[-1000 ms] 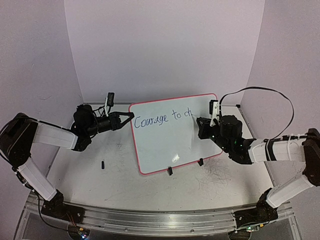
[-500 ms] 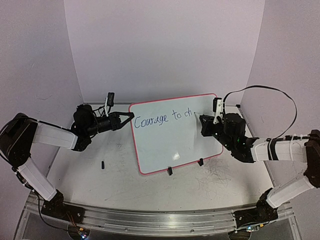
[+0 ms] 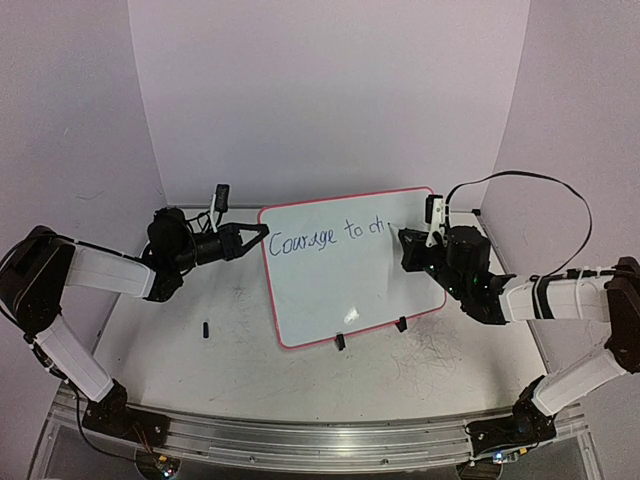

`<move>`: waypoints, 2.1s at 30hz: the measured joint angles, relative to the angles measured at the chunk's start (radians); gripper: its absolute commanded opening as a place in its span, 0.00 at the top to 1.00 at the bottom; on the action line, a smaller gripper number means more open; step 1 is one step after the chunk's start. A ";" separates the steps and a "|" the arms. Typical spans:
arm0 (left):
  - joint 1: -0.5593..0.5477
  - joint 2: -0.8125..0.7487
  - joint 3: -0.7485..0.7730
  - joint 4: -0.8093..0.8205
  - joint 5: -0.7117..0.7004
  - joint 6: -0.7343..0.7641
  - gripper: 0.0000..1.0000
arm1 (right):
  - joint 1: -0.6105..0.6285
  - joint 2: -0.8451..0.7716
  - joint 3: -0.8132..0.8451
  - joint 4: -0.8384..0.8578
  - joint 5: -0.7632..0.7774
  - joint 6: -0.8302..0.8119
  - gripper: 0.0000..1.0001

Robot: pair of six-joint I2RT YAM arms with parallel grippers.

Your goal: Write a sentence on the whiteboard

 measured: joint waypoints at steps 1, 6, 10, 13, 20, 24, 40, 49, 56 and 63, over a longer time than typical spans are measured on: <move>-0.001 0.000 0.001 -0.001 0.000 0.000 1.00 | 0.000 0.000 0.001 0.001 -0.002 -0.002 1.00; -0.002 0.000 0.005 -0.005 0.000 0.002 1.00 | 0.000 0.001 0.003 0.004 -0.024 -0.012 1.00; -0.002 0.000 0.005 -0.006 -0.001 0.001 1.00 | 0.000 0.004 0.004 0.007 -0.037 -0.015 1.00; -0.003 0.000 0.005 -0.006 -0.001 0.002 1.00 | 0.000 0.004 0.004 0.007 -0.046 -0.014 1.00; -0.003 0.000 0.005 -0.007 -0.001 0.004 1.00 | 0.000 0.002 -0.004 0.006 -0.050 -0.011 1.00; -0.003 0.000 0.005 -0.007 -0.002 0.004 1.00 | 0.000 -0.012 -0.023 -0.001 -0.051 -0.011 1.00; -0.004 -0.001 0.005 -0.008 -0.004 0.004 1.00 | 0.000 -0.016 -0.027 -0.007 -0.012 -0.011 1.00; -0.004 -0.002 0.005 -0.015 -0.010 0.005 1.00 | 0.000 0.012 0.007 0.012 0.004 -0.012 1.00; -0.006 -0.005 0.005 -0.016 -0.011 0.006 1.00 | 0.000 0.013 0.011 0.014 0.006 -0.012 1.00; -0.007 -0.006 0.005 -0.017 -0.011 0.008 1.00 | 0.000 -0.006 -0.021 0.009 -0.001 -0.001 1.00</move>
